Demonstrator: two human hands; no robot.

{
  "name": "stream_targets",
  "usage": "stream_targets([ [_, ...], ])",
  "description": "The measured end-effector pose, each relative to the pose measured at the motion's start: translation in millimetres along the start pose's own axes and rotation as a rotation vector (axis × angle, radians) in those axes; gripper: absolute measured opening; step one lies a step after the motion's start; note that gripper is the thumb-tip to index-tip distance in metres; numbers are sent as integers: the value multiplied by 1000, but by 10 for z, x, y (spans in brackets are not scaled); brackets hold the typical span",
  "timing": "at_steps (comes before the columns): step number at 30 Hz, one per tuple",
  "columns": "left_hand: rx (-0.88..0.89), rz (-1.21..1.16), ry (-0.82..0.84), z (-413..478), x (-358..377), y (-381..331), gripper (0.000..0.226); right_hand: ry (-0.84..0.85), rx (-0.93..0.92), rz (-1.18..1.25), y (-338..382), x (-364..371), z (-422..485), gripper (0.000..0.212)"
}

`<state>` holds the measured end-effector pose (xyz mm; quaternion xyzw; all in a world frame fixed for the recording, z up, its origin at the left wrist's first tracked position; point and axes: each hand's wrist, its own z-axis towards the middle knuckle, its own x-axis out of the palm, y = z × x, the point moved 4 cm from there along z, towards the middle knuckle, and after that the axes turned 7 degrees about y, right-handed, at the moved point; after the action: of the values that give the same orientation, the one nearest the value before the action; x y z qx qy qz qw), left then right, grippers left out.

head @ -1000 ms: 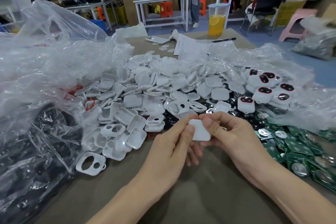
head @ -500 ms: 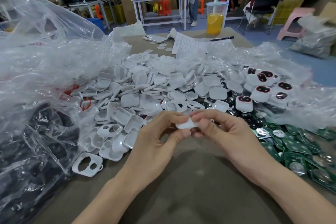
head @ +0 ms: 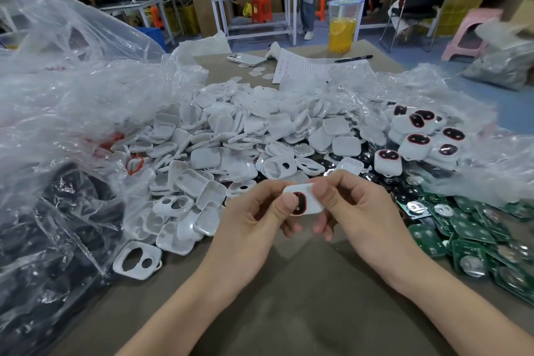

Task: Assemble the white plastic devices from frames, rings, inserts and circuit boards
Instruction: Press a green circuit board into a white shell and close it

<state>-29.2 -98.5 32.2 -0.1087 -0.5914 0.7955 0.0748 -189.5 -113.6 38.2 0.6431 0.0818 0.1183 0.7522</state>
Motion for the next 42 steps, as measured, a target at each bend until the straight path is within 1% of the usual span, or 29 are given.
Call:
stream_targets([
  [2, -46, -72, 52, 12, 27, 44, 24, -19, 60, 85, -44, -37, 32, 33],
  [4, -96, -123, 60, 31, 38, 88, 26, -8, 114, 152, -84, -65, 50, 32],
  [7, -159, -190, -20, 59, -9, 132, 27, 68, 140, 232, -114, -58, 42, 24],
  [8, -168, -201, -39, 66, -28, 137, 26, 84, 141, 237, -120, -57, 38, 25],
  [10, -163, -174, -54, 61, -55, 134, 23, 96, 142, 204, -122, -54, 36, 29],
  [12, -141, -96, -54, 45, -69, 118, 20, 97, 149, 173, -116, -51, 33, 32],
  [16, -134, -33, -56, 22, -79, 104, 19, 98, 153, 153, -94, -38, 17, 30],
  [21, -175, -59, -36, 4, -62, 119, 20, 144, 146, 150, -62, 0, 4, 29],
  [29, -143, -6, -64, 4, -56, 76, 21, 140, 154, 127, -80, -9, 18, 29],
  [34, -154, 21, -69, 1, -68, 63, 21, 177, 156, 81, -63, 7, -8, 28],
  [38, -135, 30, -55, -17, -23, 22, 14, 95, 185, 91, -108, -14, 6, 22],
  [42, -117, -24, -57, -32, 38, -35, 13, 110, 196, 111, -109, 6, -6, 28],
])
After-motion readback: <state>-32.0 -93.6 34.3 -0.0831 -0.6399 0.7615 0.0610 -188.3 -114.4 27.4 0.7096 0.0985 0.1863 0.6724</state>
